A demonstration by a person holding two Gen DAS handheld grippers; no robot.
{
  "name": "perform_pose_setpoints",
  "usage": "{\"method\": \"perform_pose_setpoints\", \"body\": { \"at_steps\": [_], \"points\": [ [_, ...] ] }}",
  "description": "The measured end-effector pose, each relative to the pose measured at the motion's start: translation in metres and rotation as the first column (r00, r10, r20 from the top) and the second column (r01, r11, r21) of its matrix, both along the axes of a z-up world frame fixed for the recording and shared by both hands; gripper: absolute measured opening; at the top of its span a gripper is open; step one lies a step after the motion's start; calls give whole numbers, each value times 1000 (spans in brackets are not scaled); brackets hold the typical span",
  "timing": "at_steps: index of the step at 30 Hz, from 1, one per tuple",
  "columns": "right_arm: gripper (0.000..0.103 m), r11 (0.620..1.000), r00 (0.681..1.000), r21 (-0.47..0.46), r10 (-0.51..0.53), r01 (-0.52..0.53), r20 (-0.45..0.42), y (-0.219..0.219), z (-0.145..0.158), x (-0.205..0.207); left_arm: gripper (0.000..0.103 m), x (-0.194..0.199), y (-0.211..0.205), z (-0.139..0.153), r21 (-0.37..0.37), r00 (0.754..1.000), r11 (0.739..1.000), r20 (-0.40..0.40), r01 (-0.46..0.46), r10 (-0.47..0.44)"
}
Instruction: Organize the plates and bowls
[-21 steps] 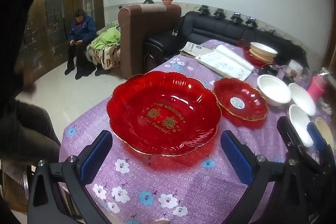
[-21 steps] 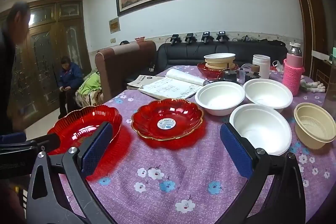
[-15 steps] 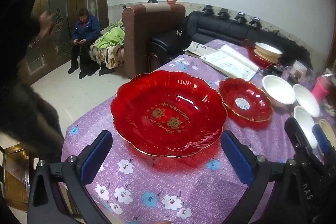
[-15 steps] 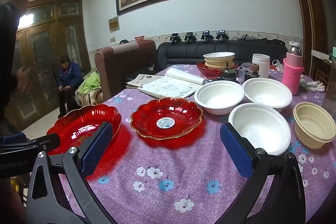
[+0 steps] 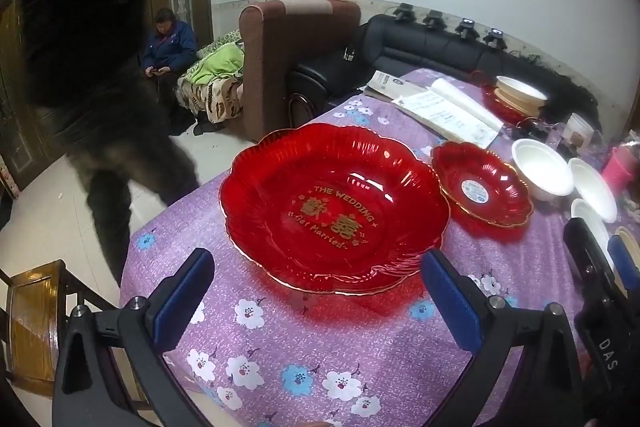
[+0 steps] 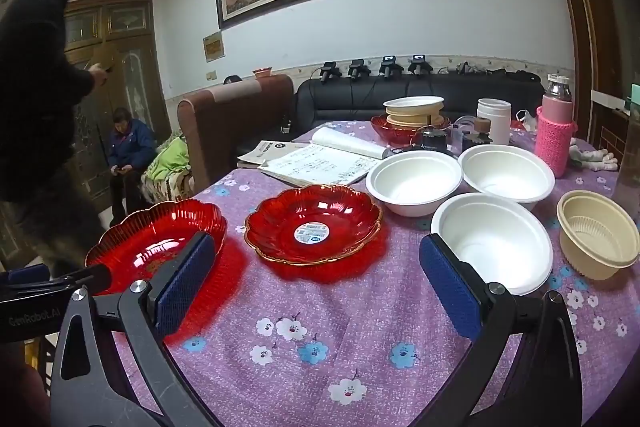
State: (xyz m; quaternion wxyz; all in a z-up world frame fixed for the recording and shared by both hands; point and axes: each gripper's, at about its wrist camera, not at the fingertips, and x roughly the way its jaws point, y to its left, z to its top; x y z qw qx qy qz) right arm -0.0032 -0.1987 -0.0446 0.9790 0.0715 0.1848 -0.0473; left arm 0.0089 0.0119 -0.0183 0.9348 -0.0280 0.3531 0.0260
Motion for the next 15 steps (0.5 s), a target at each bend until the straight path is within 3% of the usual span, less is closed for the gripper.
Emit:
{"method": "perform_pose_setpoints", "body": {
  "at_steps": [15],
  "points": [
    [103,1000,1000,11,4,-4,-8,-2,-3,1,103,9,10,-16,-2,998,1000,-59,-24,24]
  ]
}}
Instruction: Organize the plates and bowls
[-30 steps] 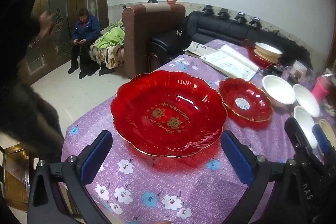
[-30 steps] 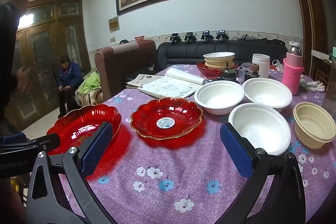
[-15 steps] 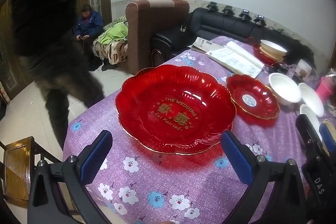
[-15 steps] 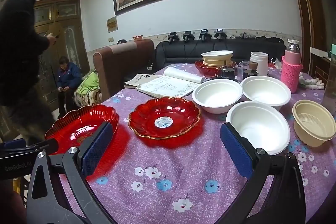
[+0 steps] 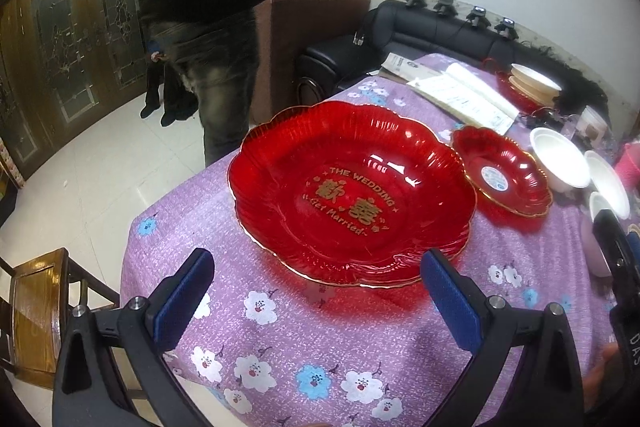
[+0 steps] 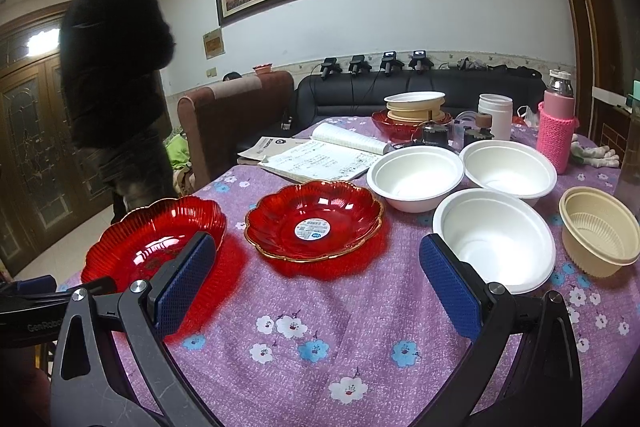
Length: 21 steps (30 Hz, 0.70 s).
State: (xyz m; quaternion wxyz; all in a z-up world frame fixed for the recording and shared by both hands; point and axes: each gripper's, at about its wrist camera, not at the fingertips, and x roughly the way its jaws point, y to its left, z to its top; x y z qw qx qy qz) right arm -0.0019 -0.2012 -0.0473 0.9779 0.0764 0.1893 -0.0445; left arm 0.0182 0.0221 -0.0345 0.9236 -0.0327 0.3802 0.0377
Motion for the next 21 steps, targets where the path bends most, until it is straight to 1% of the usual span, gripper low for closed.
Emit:
{"method": "perform_pose_setpoints", "body": {
  "at_steps": [21],
  "points": [
    [103,1000,1000,16,5,-5,-23,-1,-3,4,103,4,5,0,6,1000,1000,-6,-1,1]
  ]
}}
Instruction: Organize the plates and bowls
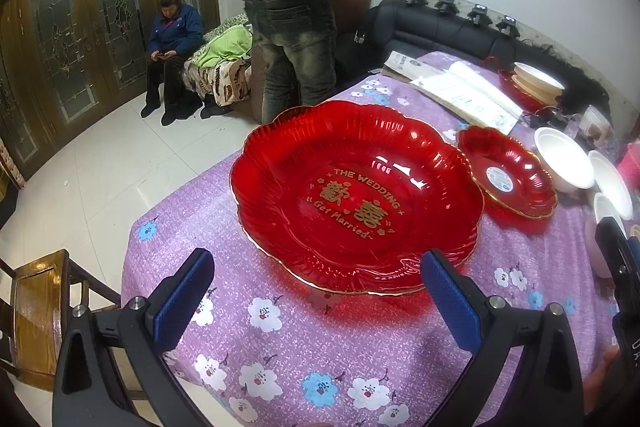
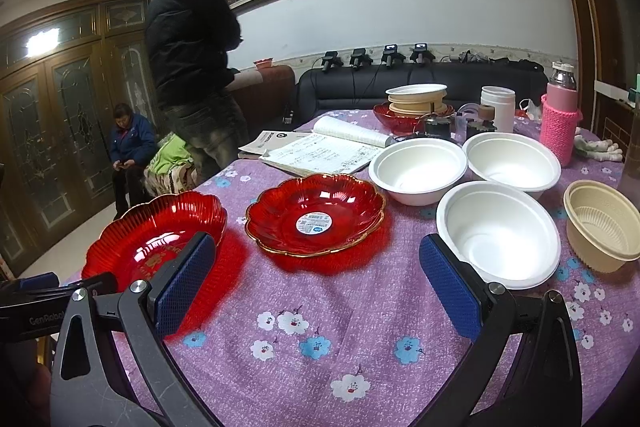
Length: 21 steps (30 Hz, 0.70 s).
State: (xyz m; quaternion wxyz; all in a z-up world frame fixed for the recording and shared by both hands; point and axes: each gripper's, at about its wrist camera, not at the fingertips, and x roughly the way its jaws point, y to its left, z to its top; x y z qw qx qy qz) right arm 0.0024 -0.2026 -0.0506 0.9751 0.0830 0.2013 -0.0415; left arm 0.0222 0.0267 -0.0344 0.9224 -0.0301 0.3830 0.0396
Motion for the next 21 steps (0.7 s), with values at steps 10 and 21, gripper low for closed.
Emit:
{"method": "perform_pose_setpoints", "body": {
  "at_steps": [10,21],
  "points": [
    [103,999,1000,33,11,-11,-16,0,-3,3,103,8,10,-5,-16,1000,1000,-16,-2,1],
    [103,996,998,65,62,-61,-13,28,10,16,103,17,28,-11,-34,999,999,-36,-15,14]
  ]
}}
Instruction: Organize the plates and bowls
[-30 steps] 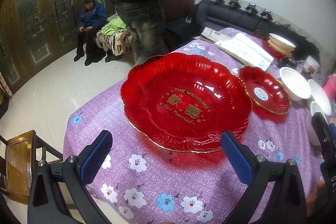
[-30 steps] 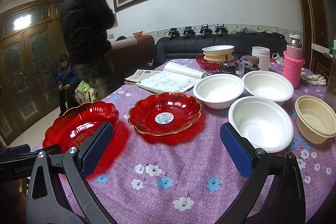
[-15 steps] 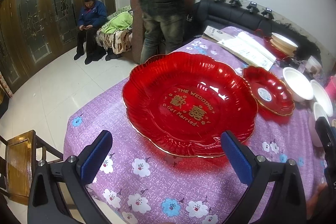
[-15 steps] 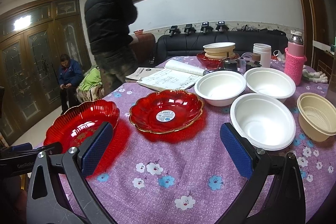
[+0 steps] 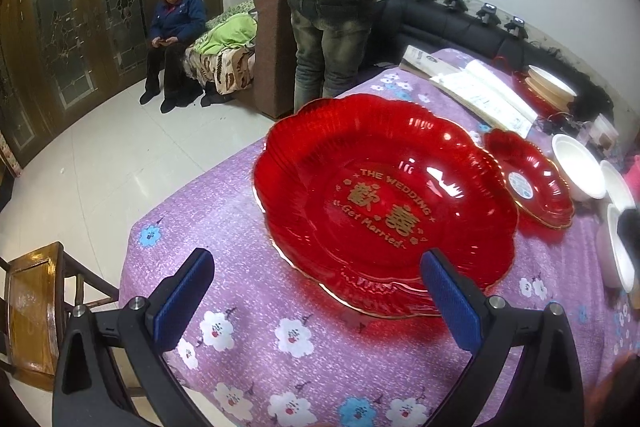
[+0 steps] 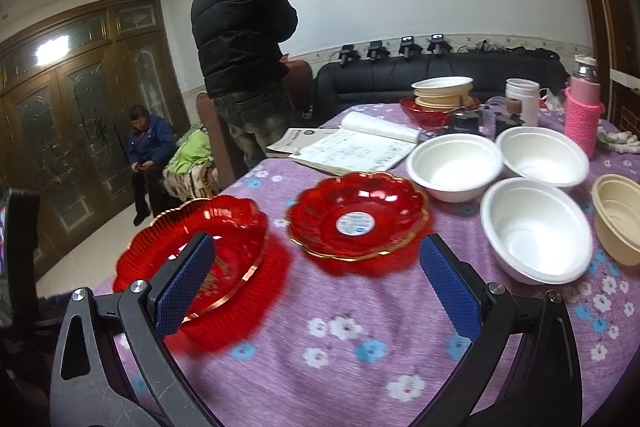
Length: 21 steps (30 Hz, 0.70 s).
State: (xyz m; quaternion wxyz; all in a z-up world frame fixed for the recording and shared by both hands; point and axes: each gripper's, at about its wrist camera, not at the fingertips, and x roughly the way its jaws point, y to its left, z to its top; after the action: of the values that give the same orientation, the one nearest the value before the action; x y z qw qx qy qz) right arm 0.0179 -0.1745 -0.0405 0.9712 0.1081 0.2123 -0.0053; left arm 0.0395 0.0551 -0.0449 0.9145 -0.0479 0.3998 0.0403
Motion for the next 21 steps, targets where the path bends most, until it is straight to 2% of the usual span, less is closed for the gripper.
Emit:
{"method": "perform_pose_setpoints", "body": {
  "at_steps": [7,21],
  "points": [
    [103,994,997,108,27,-19,-67,12,-1,33,103,9,12,-1,-12,1000,1000,-11,-19,18],
    [103,990,983,144,21,6,-182,25,-20,65,103,33,21,-16,0,996,999,-74,-51,51]
  ]
}}
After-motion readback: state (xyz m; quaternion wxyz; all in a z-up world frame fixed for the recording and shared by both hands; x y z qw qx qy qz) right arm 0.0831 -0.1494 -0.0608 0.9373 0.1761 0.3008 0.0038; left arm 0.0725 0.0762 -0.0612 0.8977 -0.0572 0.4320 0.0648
